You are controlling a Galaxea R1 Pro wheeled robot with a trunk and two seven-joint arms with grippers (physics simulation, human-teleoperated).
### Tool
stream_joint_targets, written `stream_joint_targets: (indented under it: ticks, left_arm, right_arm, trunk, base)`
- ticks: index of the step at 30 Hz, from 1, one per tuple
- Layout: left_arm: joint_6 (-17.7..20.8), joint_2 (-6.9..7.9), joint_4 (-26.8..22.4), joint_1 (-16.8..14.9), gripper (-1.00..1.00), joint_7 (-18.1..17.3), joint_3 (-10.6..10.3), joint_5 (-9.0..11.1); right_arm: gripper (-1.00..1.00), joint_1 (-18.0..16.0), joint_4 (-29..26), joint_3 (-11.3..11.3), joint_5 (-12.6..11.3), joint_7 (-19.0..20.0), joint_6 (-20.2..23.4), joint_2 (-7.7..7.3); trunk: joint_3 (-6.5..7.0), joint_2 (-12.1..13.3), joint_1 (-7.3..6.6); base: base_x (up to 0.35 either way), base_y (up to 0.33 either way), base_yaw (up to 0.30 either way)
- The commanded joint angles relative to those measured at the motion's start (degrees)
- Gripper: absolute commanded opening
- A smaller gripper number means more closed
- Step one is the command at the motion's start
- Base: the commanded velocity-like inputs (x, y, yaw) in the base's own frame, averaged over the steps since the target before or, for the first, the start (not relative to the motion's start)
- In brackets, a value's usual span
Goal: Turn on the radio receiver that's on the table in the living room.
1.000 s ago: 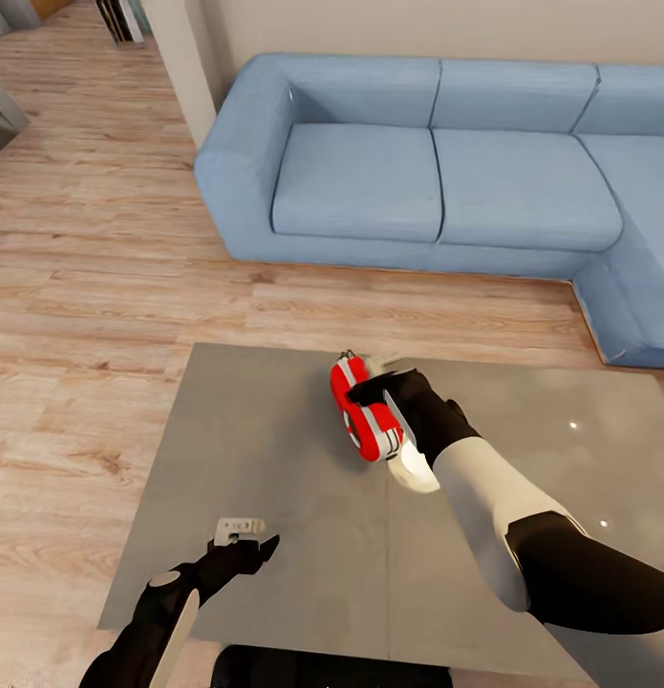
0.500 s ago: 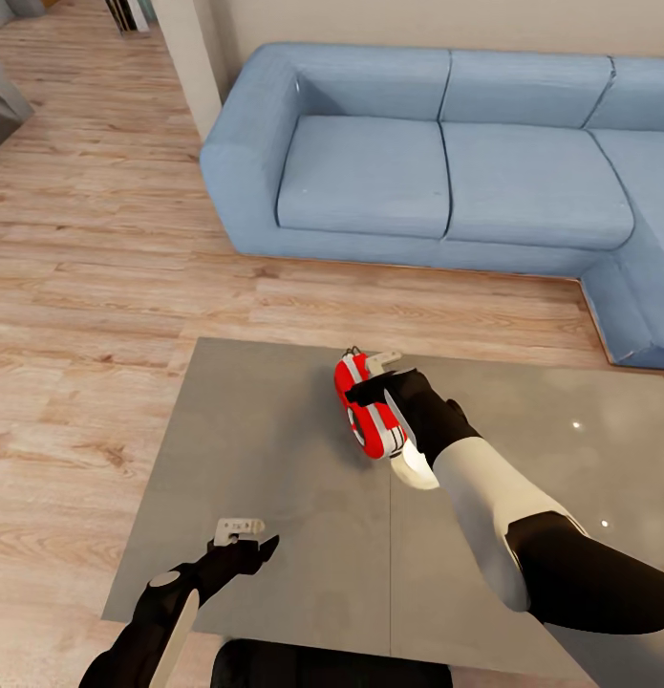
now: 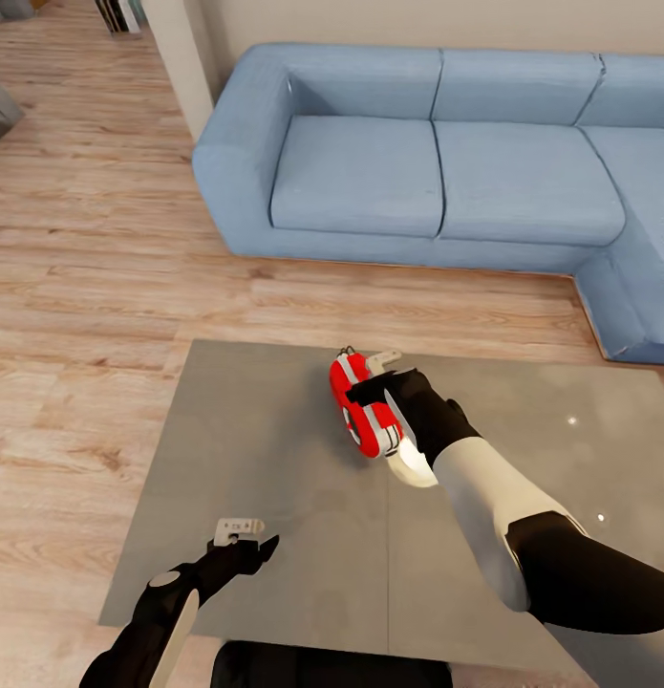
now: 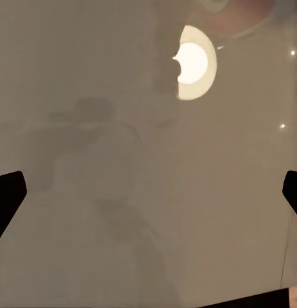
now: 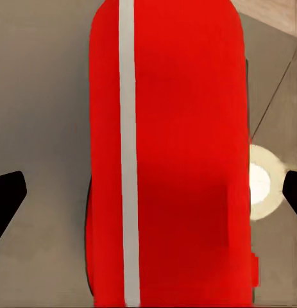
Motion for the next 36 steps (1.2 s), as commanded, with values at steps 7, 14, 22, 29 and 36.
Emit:
stream_joint_targets:
  ticks: [7, 14, 22, 29, 36]
  left_arm:
    - [0.0, 0.0, 0.0, 0.0, 1.0, 0.0, 0.0, 0.0]
    - [0.0, 0.0, 0.0, 0.0, 1.0, 0.0, 0.0, 0.0]
    - [0.0, 0.0, 0.0, 0.0, 1.0, 0.0, 0.0, 0.0]
    - [0.0, 0.0, 0.0, 0.0, 1.0, 0.0, 0.0, 0.0]
    - [0.0, -0.08, 0.0, 0.0, 1.0, 0.0, 0.0, -0.1]
  right_arm:
    - [1.0, 0.0, 0.0, 0.0, -0.1, -0.4, 0.0, 0.0]
    - [1.0, 0.0, 0.0, 0.0, -0.1, -0.3, -0.1, 0.0]
    - [1.0, 0.0, 0.4, 0.1, -0.3, -0.4, -0.2, 0.0]
    - [1.0, 0.0, 6.2, 0.0, -0.6, -0.6, -3.1, 0.0]
    - [1.0, 0.0, 11.3, -0.2, -0.6, -0.6, -7.4, 0.0]
  trunk:
    - [0.0, 0.0, 0.0]
    - [0.0, 0.0, 0.0]
    - [0.0, 0.0, 0.0]
    - [0.0, 0.0, 0.0]
    - [0.0, 0.0, 0.0]
  base:
    - [0.0, 0.0, -0.202]
    - [0.0, 0.0, -0.061]
    - [0.0, 0.0, -0.002]
    - [0.0, 0.0, 0.0]
    - [0.0, 0.0, 0.0]
